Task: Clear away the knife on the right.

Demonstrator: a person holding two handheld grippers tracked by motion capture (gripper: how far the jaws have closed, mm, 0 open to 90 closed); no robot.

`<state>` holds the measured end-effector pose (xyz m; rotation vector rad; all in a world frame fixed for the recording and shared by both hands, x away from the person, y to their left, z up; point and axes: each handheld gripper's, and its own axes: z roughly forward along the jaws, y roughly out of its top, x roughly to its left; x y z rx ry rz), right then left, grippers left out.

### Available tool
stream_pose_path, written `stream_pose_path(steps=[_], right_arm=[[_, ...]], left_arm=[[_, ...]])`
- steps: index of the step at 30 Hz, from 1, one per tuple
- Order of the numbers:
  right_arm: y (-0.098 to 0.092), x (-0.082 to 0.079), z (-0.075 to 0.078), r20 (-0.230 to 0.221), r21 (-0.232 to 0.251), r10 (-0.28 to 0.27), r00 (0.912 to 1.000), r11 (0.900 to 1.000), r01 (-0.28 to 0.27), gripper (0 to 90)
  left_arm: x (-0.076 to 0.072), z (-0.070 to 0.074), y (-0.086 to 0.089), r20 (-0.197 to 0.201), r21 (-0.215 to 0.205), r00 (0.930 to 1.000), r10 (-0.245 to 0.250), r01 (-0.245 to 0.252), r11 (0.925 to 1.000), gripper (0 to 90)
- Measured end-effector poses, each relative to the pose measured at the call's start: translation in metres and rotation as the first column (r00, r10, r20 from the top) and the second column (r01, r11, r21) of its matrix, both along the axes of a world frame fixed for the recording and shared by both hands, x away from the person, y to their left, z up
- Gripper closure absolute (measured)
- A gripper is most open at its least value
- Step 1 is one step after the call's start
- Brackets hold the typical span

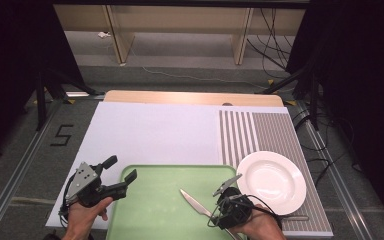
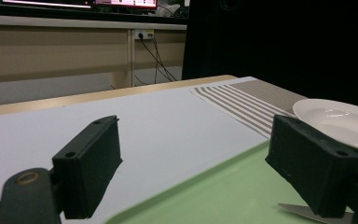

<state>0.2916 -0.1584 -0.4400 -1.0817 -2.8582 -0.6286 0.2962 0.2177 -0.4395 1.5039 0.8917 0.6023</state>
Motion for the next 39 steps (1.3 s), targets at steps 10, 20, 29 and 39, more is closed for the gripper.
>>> stream_pose_path(steps=[10, 20, 29, 39], right_arm=[[0.006, -0.007, 0.007, 0.11, 0.082, -0.015, 0.9939, 0.997, 0.006, 48.1], [0.015, -0.013, -0.002, 0.115, 0.042, -0.011, 0.9933, 0.999, 0.006, 79.8], [0.024, -0.015, -0.013, 0.124, -0.047, 0.025, 0.992, 0.999, -0.019, 90.0], [0.027, -0.016, -0.016, 0.131, -0.104, 0.034, 0.9908, 0.994, -0.02, 90.0]], left_arm=[[0.0, 0.0, 0.0, 0.0, -0.002, 1.0, 0.001, -0.001, 1.0, 16.3], [0.0, 0.0, 0.0, 0.0, -0.002, 1.0, 0.002, -0.002, 1.0, 16.3], [0.0, 0.0, 0.0, -0.001, -0.002, 1.0, 0.002, -0.002, 1.0, 16.3], [0.0, 0.0, 0.0, -0.001, -0.001, 1.0, 0.002, -0.002, 1.0, 16.3]])
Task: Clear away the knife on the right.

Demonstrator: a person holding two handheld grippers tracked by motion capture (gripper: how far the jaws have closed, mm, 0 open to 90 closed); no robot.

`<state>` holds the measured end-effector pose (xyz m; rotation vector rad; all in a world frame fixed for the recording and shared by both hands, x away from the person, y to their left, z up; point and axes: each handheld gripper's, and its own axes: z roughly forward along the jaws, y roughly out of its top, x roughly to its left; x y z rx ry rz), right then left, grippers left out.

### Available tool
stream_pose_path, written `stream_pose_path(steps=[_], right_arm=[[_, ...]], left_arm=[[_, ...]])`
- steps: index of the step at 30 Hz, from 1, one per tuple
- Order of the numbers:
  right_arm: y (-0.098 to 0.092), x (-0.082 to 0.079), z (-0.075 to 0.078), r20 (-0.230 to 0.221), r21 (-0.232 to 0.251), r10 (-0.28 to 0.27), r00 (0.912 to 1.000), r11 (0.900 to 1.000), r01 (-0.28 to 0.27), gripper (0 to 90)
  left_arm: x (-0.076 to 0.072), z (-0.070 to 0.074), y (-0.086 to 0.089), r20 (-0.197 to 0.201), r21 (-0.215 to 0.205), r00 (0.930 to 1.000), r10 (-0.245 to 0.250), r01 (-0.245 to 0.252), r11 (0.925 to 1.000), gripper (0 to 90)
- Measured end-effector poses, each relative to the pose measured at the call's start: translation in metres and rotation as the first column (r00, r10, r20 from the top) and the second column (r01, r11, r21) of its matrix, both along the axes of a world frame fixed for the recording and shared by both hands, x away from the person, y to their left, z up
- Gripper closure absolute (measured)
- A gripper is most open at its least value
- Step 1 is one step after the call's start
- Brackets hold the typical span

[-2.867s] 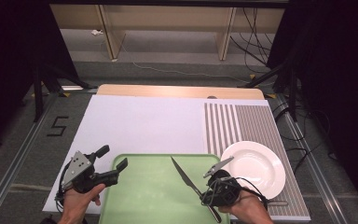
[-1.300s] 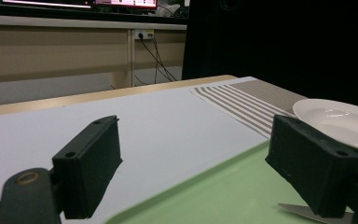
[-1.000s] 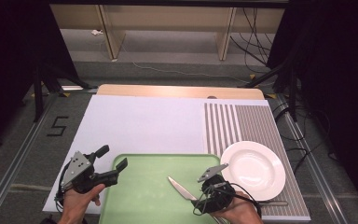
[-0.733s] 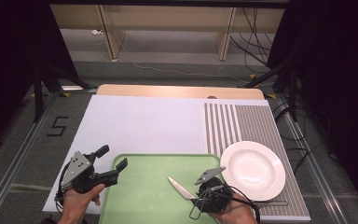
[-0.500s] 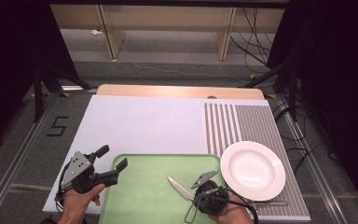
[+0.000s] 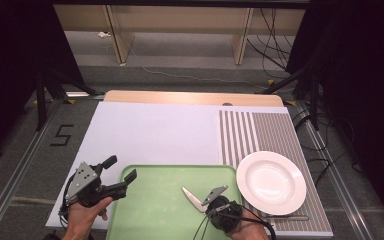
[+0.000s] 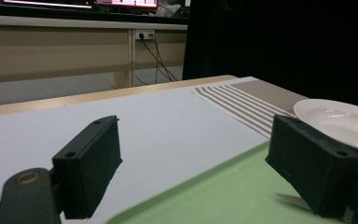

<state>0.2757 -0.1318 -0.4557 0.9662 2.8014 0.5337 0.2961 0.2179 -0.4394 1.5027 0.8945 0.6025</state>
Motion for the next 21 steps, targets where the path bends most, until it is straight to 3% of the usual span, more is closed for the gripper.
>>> stream_pose_path(steps=[5, 21], right_arm=[[-0.002, 0.001, -0.003, 0.008, -0.043, -0.017, 0.9998, 0.999, 0.018, 90.0], [-0.023, 0.002, 0.0, -0.016, -0.061, -0.084, 0.9963, 0.995, 0.083, 90.0]], left_arm=[[0.0, 0.0, 0.0, 0.001, 0.0, 1.0, 0.0, 0.0, 1.0, 16.3], [0.0, 0.0, 0.0, 0.0, -0.001, 1.0, 0.002, -0.002, 1.0, 16.3]])
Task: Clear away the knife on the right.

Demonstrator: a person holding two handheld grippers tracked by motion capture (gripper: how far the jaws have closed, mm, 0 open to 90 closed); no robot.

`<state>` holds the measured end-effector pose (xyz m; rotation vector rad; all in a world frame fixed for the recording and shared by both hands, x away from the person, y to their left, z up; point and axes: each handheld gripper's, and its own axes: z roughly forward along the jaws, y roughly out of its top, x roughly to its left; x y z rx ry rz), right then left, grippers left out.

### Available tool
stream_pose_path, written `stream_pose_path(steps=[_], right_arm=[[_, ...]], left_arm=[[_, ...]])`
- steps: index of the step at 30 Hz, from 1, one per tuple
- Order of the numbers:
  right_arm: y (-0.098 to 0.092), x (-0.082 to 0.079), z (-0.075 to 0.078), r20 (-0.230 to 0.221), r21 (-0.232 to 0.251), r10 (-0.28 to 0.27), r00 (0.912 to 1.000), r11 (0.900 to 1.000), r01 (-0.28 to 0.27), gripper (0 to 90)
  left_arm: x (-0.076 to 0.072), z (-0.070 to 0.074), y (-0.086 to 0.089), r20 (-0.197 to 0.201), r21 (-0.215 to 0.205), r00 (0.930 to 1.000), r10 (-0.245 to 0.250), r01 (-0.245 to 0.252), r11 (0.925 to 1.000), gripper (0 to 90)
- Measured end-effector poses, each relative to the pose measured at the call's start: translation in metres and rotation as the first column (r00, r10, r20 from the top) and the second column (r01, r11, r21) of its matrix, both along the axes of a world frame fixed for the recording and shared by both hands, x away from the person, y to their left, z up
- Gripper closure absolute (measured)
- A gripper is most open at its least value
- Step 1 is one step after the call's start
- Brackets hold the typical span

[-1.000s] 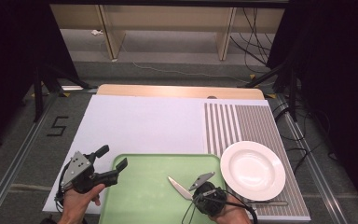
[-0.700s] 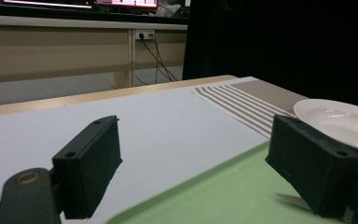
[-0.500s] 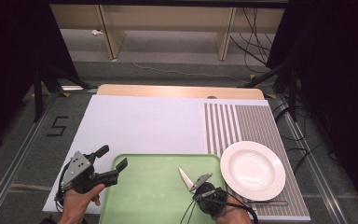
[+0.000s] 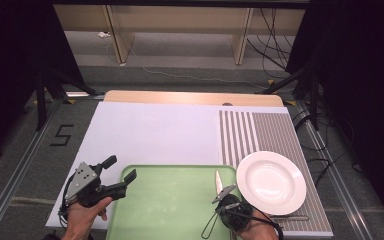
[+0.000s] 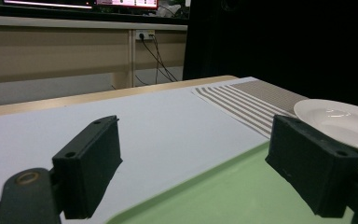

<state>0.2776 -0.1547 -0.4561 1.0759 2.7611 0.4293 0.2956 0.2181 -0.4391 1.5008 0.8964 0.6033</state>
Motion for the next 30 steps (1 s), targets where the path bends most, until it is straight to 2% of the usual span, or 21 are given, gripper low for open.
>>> stream_pose_path(steps=[2, 3, 6, 14, 15, 17, 22, 25, 27, 30], right_arm=[[-0.003, 0.0, 0.0, 0.01, -0.005, 0.001, 0.9999, 1.0, -0.001, 90.0], [-0.004, -0.001, 0.0, -0.003, -0.002, -0.015, 0.9999, 1.0, 0.015, 90.0], [-0.007, -0.001, 0.0, 0.002, 0.0, -0.003, 1.0, 1.0, 0.003, 90.0], [-0.014, -0.003, 0.0, -0.01, 0.005, -0.017, 0.9998, 1.0, 0.017, 90.0], [-0.015, -0.004, 0.001, -0.025, 0.003, -0.032, 0.9992, 0.999, 0.033, 90.0], [-0.019, -0.003, 0.0, -0.01, 0.005, -0.018, 0.9998, 1.0, 0.018, 90.0], [-0.024, -0.004, 0.001, -0.026, 0.007, -0.041, 0.9988, 0.999, 0.041, 90.0], [-0.028, -0.004, 0.001, -0.018, 0.007, -0.046, 0.9988, 0.999, 0.046, 90.0], [-0.029, -0.005, 0.001, -0.039, 0.016, -0.065, 0.9971, 0.998, 0.066, 90.0], [-0.03, -0.005, 0.001, -0.038, 0.019, -0.06, 0.9974, 0.998, 0.061, 90.0]], left_arm=[[0.0, 0.0, 0.0, 0.001, 0.001, 1.0, -0.001, 0.001, 1.0, 16.3], [0.0, 0.0, 0.0, 0.0, 0.0, 1.0, 0.002, -0.002, 1.0, 16.3], [0.0, 0.0, 0.0, 0.0, 0.001, 1.0, 0.0, 0.0, 1.0, 16.3], [0.0, 0.0, 0.0, 0.0, 0.001, 1.0, 0.001, -0.001, 1.0, 16.3], [0.0, 0.0, 0.0, 0.0, 0.001, 1.0, 0.001, -0.001, 1.0, 16.3], [0.0, 0.0, 0.0, 0.0, 0.001, 1.0, 0.001, -0.001, 1.0, 16.3], [0.0, 0.0, 0.0, 0.0, 0.0, 1.0, 0.001, -0.001, 1.0, 16.4], [0.0, 0.0, 0.0, 0.001, 0.001, 1.0, 0.002, -0.002, 1.0, 16.3], [0.0, 0.0, 0.0, 0.0, 0.001, 1.0, 0.002, -0.002, 1.0, 16.4], [0.0, 0.0, 0.0, -0.001, 0.002, 1.0, 0.003, -0.003, 1.0, 16.3]])
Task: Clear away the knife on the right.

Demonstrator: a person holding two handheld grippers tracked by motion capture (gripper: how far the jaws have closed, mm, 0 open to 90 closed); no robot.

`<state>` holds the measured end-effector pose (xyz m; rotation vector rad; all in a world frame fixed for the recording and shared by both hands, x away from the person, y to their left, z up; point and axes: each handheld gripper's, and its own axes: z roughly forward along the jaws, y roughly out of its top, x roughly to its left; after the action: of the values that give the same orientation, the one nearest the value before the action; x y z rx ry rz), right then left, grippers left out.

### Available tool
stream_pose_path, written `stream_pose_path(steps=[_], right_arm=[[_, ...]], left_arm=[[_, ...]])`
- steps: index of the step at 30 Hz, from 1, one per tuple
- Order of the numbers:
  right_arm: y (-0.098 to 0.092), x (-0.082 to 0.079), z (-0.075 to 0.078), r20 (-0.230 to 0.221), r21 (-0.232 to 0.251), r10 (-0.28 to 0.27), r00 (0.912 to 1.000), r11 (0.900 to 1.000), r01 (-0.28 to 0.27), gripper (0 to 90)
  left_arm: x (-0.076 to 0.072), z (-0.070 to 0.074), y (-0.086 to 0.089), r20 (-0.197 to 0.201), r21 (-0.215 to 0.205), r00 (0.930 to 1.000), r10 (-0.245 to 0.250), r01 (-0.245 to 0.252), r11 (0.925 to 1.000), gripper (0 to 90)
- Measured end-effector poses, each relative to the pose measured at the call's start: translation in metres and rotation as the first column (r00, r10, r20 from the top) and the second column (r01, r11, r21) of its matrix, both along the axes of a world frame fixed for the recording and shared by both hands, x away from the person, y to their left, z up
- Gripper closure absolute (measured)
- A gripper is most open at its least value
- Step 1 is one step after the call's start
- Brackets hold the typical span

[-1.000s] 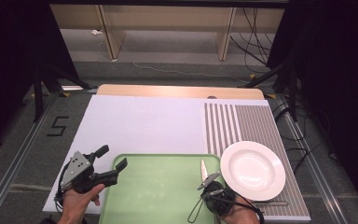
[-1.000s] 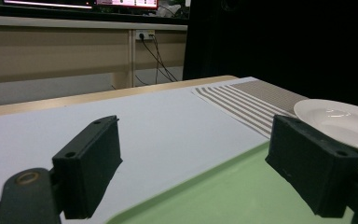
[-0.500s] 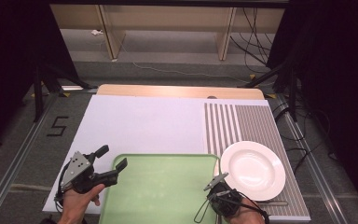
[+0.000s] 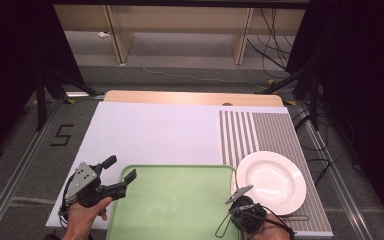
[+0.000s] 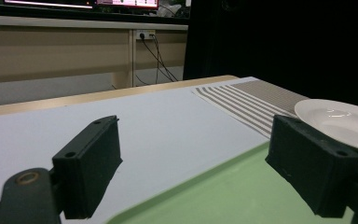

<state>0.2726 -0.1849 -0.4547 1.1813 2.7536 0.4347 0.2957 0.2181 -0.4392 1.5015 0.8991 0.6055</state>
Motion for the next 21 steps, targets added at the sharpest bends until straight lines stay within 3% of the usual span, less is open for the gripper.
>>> stream_pose_path(steps=[3, 6, 9, 15, 16, 17, 20, 21], right_arm=[[-0.002, 0.002, -0.001, 0.005, 0.015, 0.016, 0.9999, 1.0, -0.016, 89.6], [-0.006, 0.004, 0.002, -0.003, 0.112, 0.005, 1.0, 0.994, -0.005, 77.6], [-0.008, 0.005, 0.009, 0.014, 0.204, 0.024, 0.9996, 0.979, -0.026, 62.9], [-0.013, 0.005, 0.02, 0.064, 0.298, 0.008, 0.9979, 0.954, -0.027, 32.6], [-0.013, 0.005, 0.02, 0.076, 0.312, -0.003, 0.9971, 0.95, -0.021, 29.3], [-0.014, 0.004, 0.023, 0.054, 0.324, -0.026, 0.9982, 0.946, 0.008, 26.0], [-0.018, 0.004, 0.026, 0.062, 0.359, -0.031, 0.9976, 0.933, 0.007, 21.7], [-0.019, 0.005, 0.026, 0.084, 0.366, -0.026, 0.9961, 0.931, -0.006, 21.2]], left_arm=[[0.001, 0.0, 0.0, 0.001, -0.001, 1.0, -0.001, 0.001, 1.0, 16.3], [0.0, 0.0, 0.0, 0.001, -0.002, 1.0, 0.0, 0.0, 1.0, 16.3], [0.0, 0.001, 0.0, 0.0, -0.001, 1.0, 0.001, -0.001, 1.0, 16.3], [0.001, 0.001, -0.001, -0.001, -0.004, 1.0, 0.001, -0.001, 1.0, 16.3], [0.001, 0.001, -0.001, 0.0, -0.002, 1.0, 0.002, -0.002, 1.0, 16.3], [0.001, 0.001, -0.001, 0.0, 0.0, 1.0, 0.0, 0.0, 1.0, 16.3], [0.002, 0.0, -0.001, 0.006, -0.007, 1.0, -0.006, 0.006, 1.0, 16.3], [0.002, 0.001, -0.001, 0.001, -0.001, 1.0, -0.002, 0.002, 1.0, 16.3]])
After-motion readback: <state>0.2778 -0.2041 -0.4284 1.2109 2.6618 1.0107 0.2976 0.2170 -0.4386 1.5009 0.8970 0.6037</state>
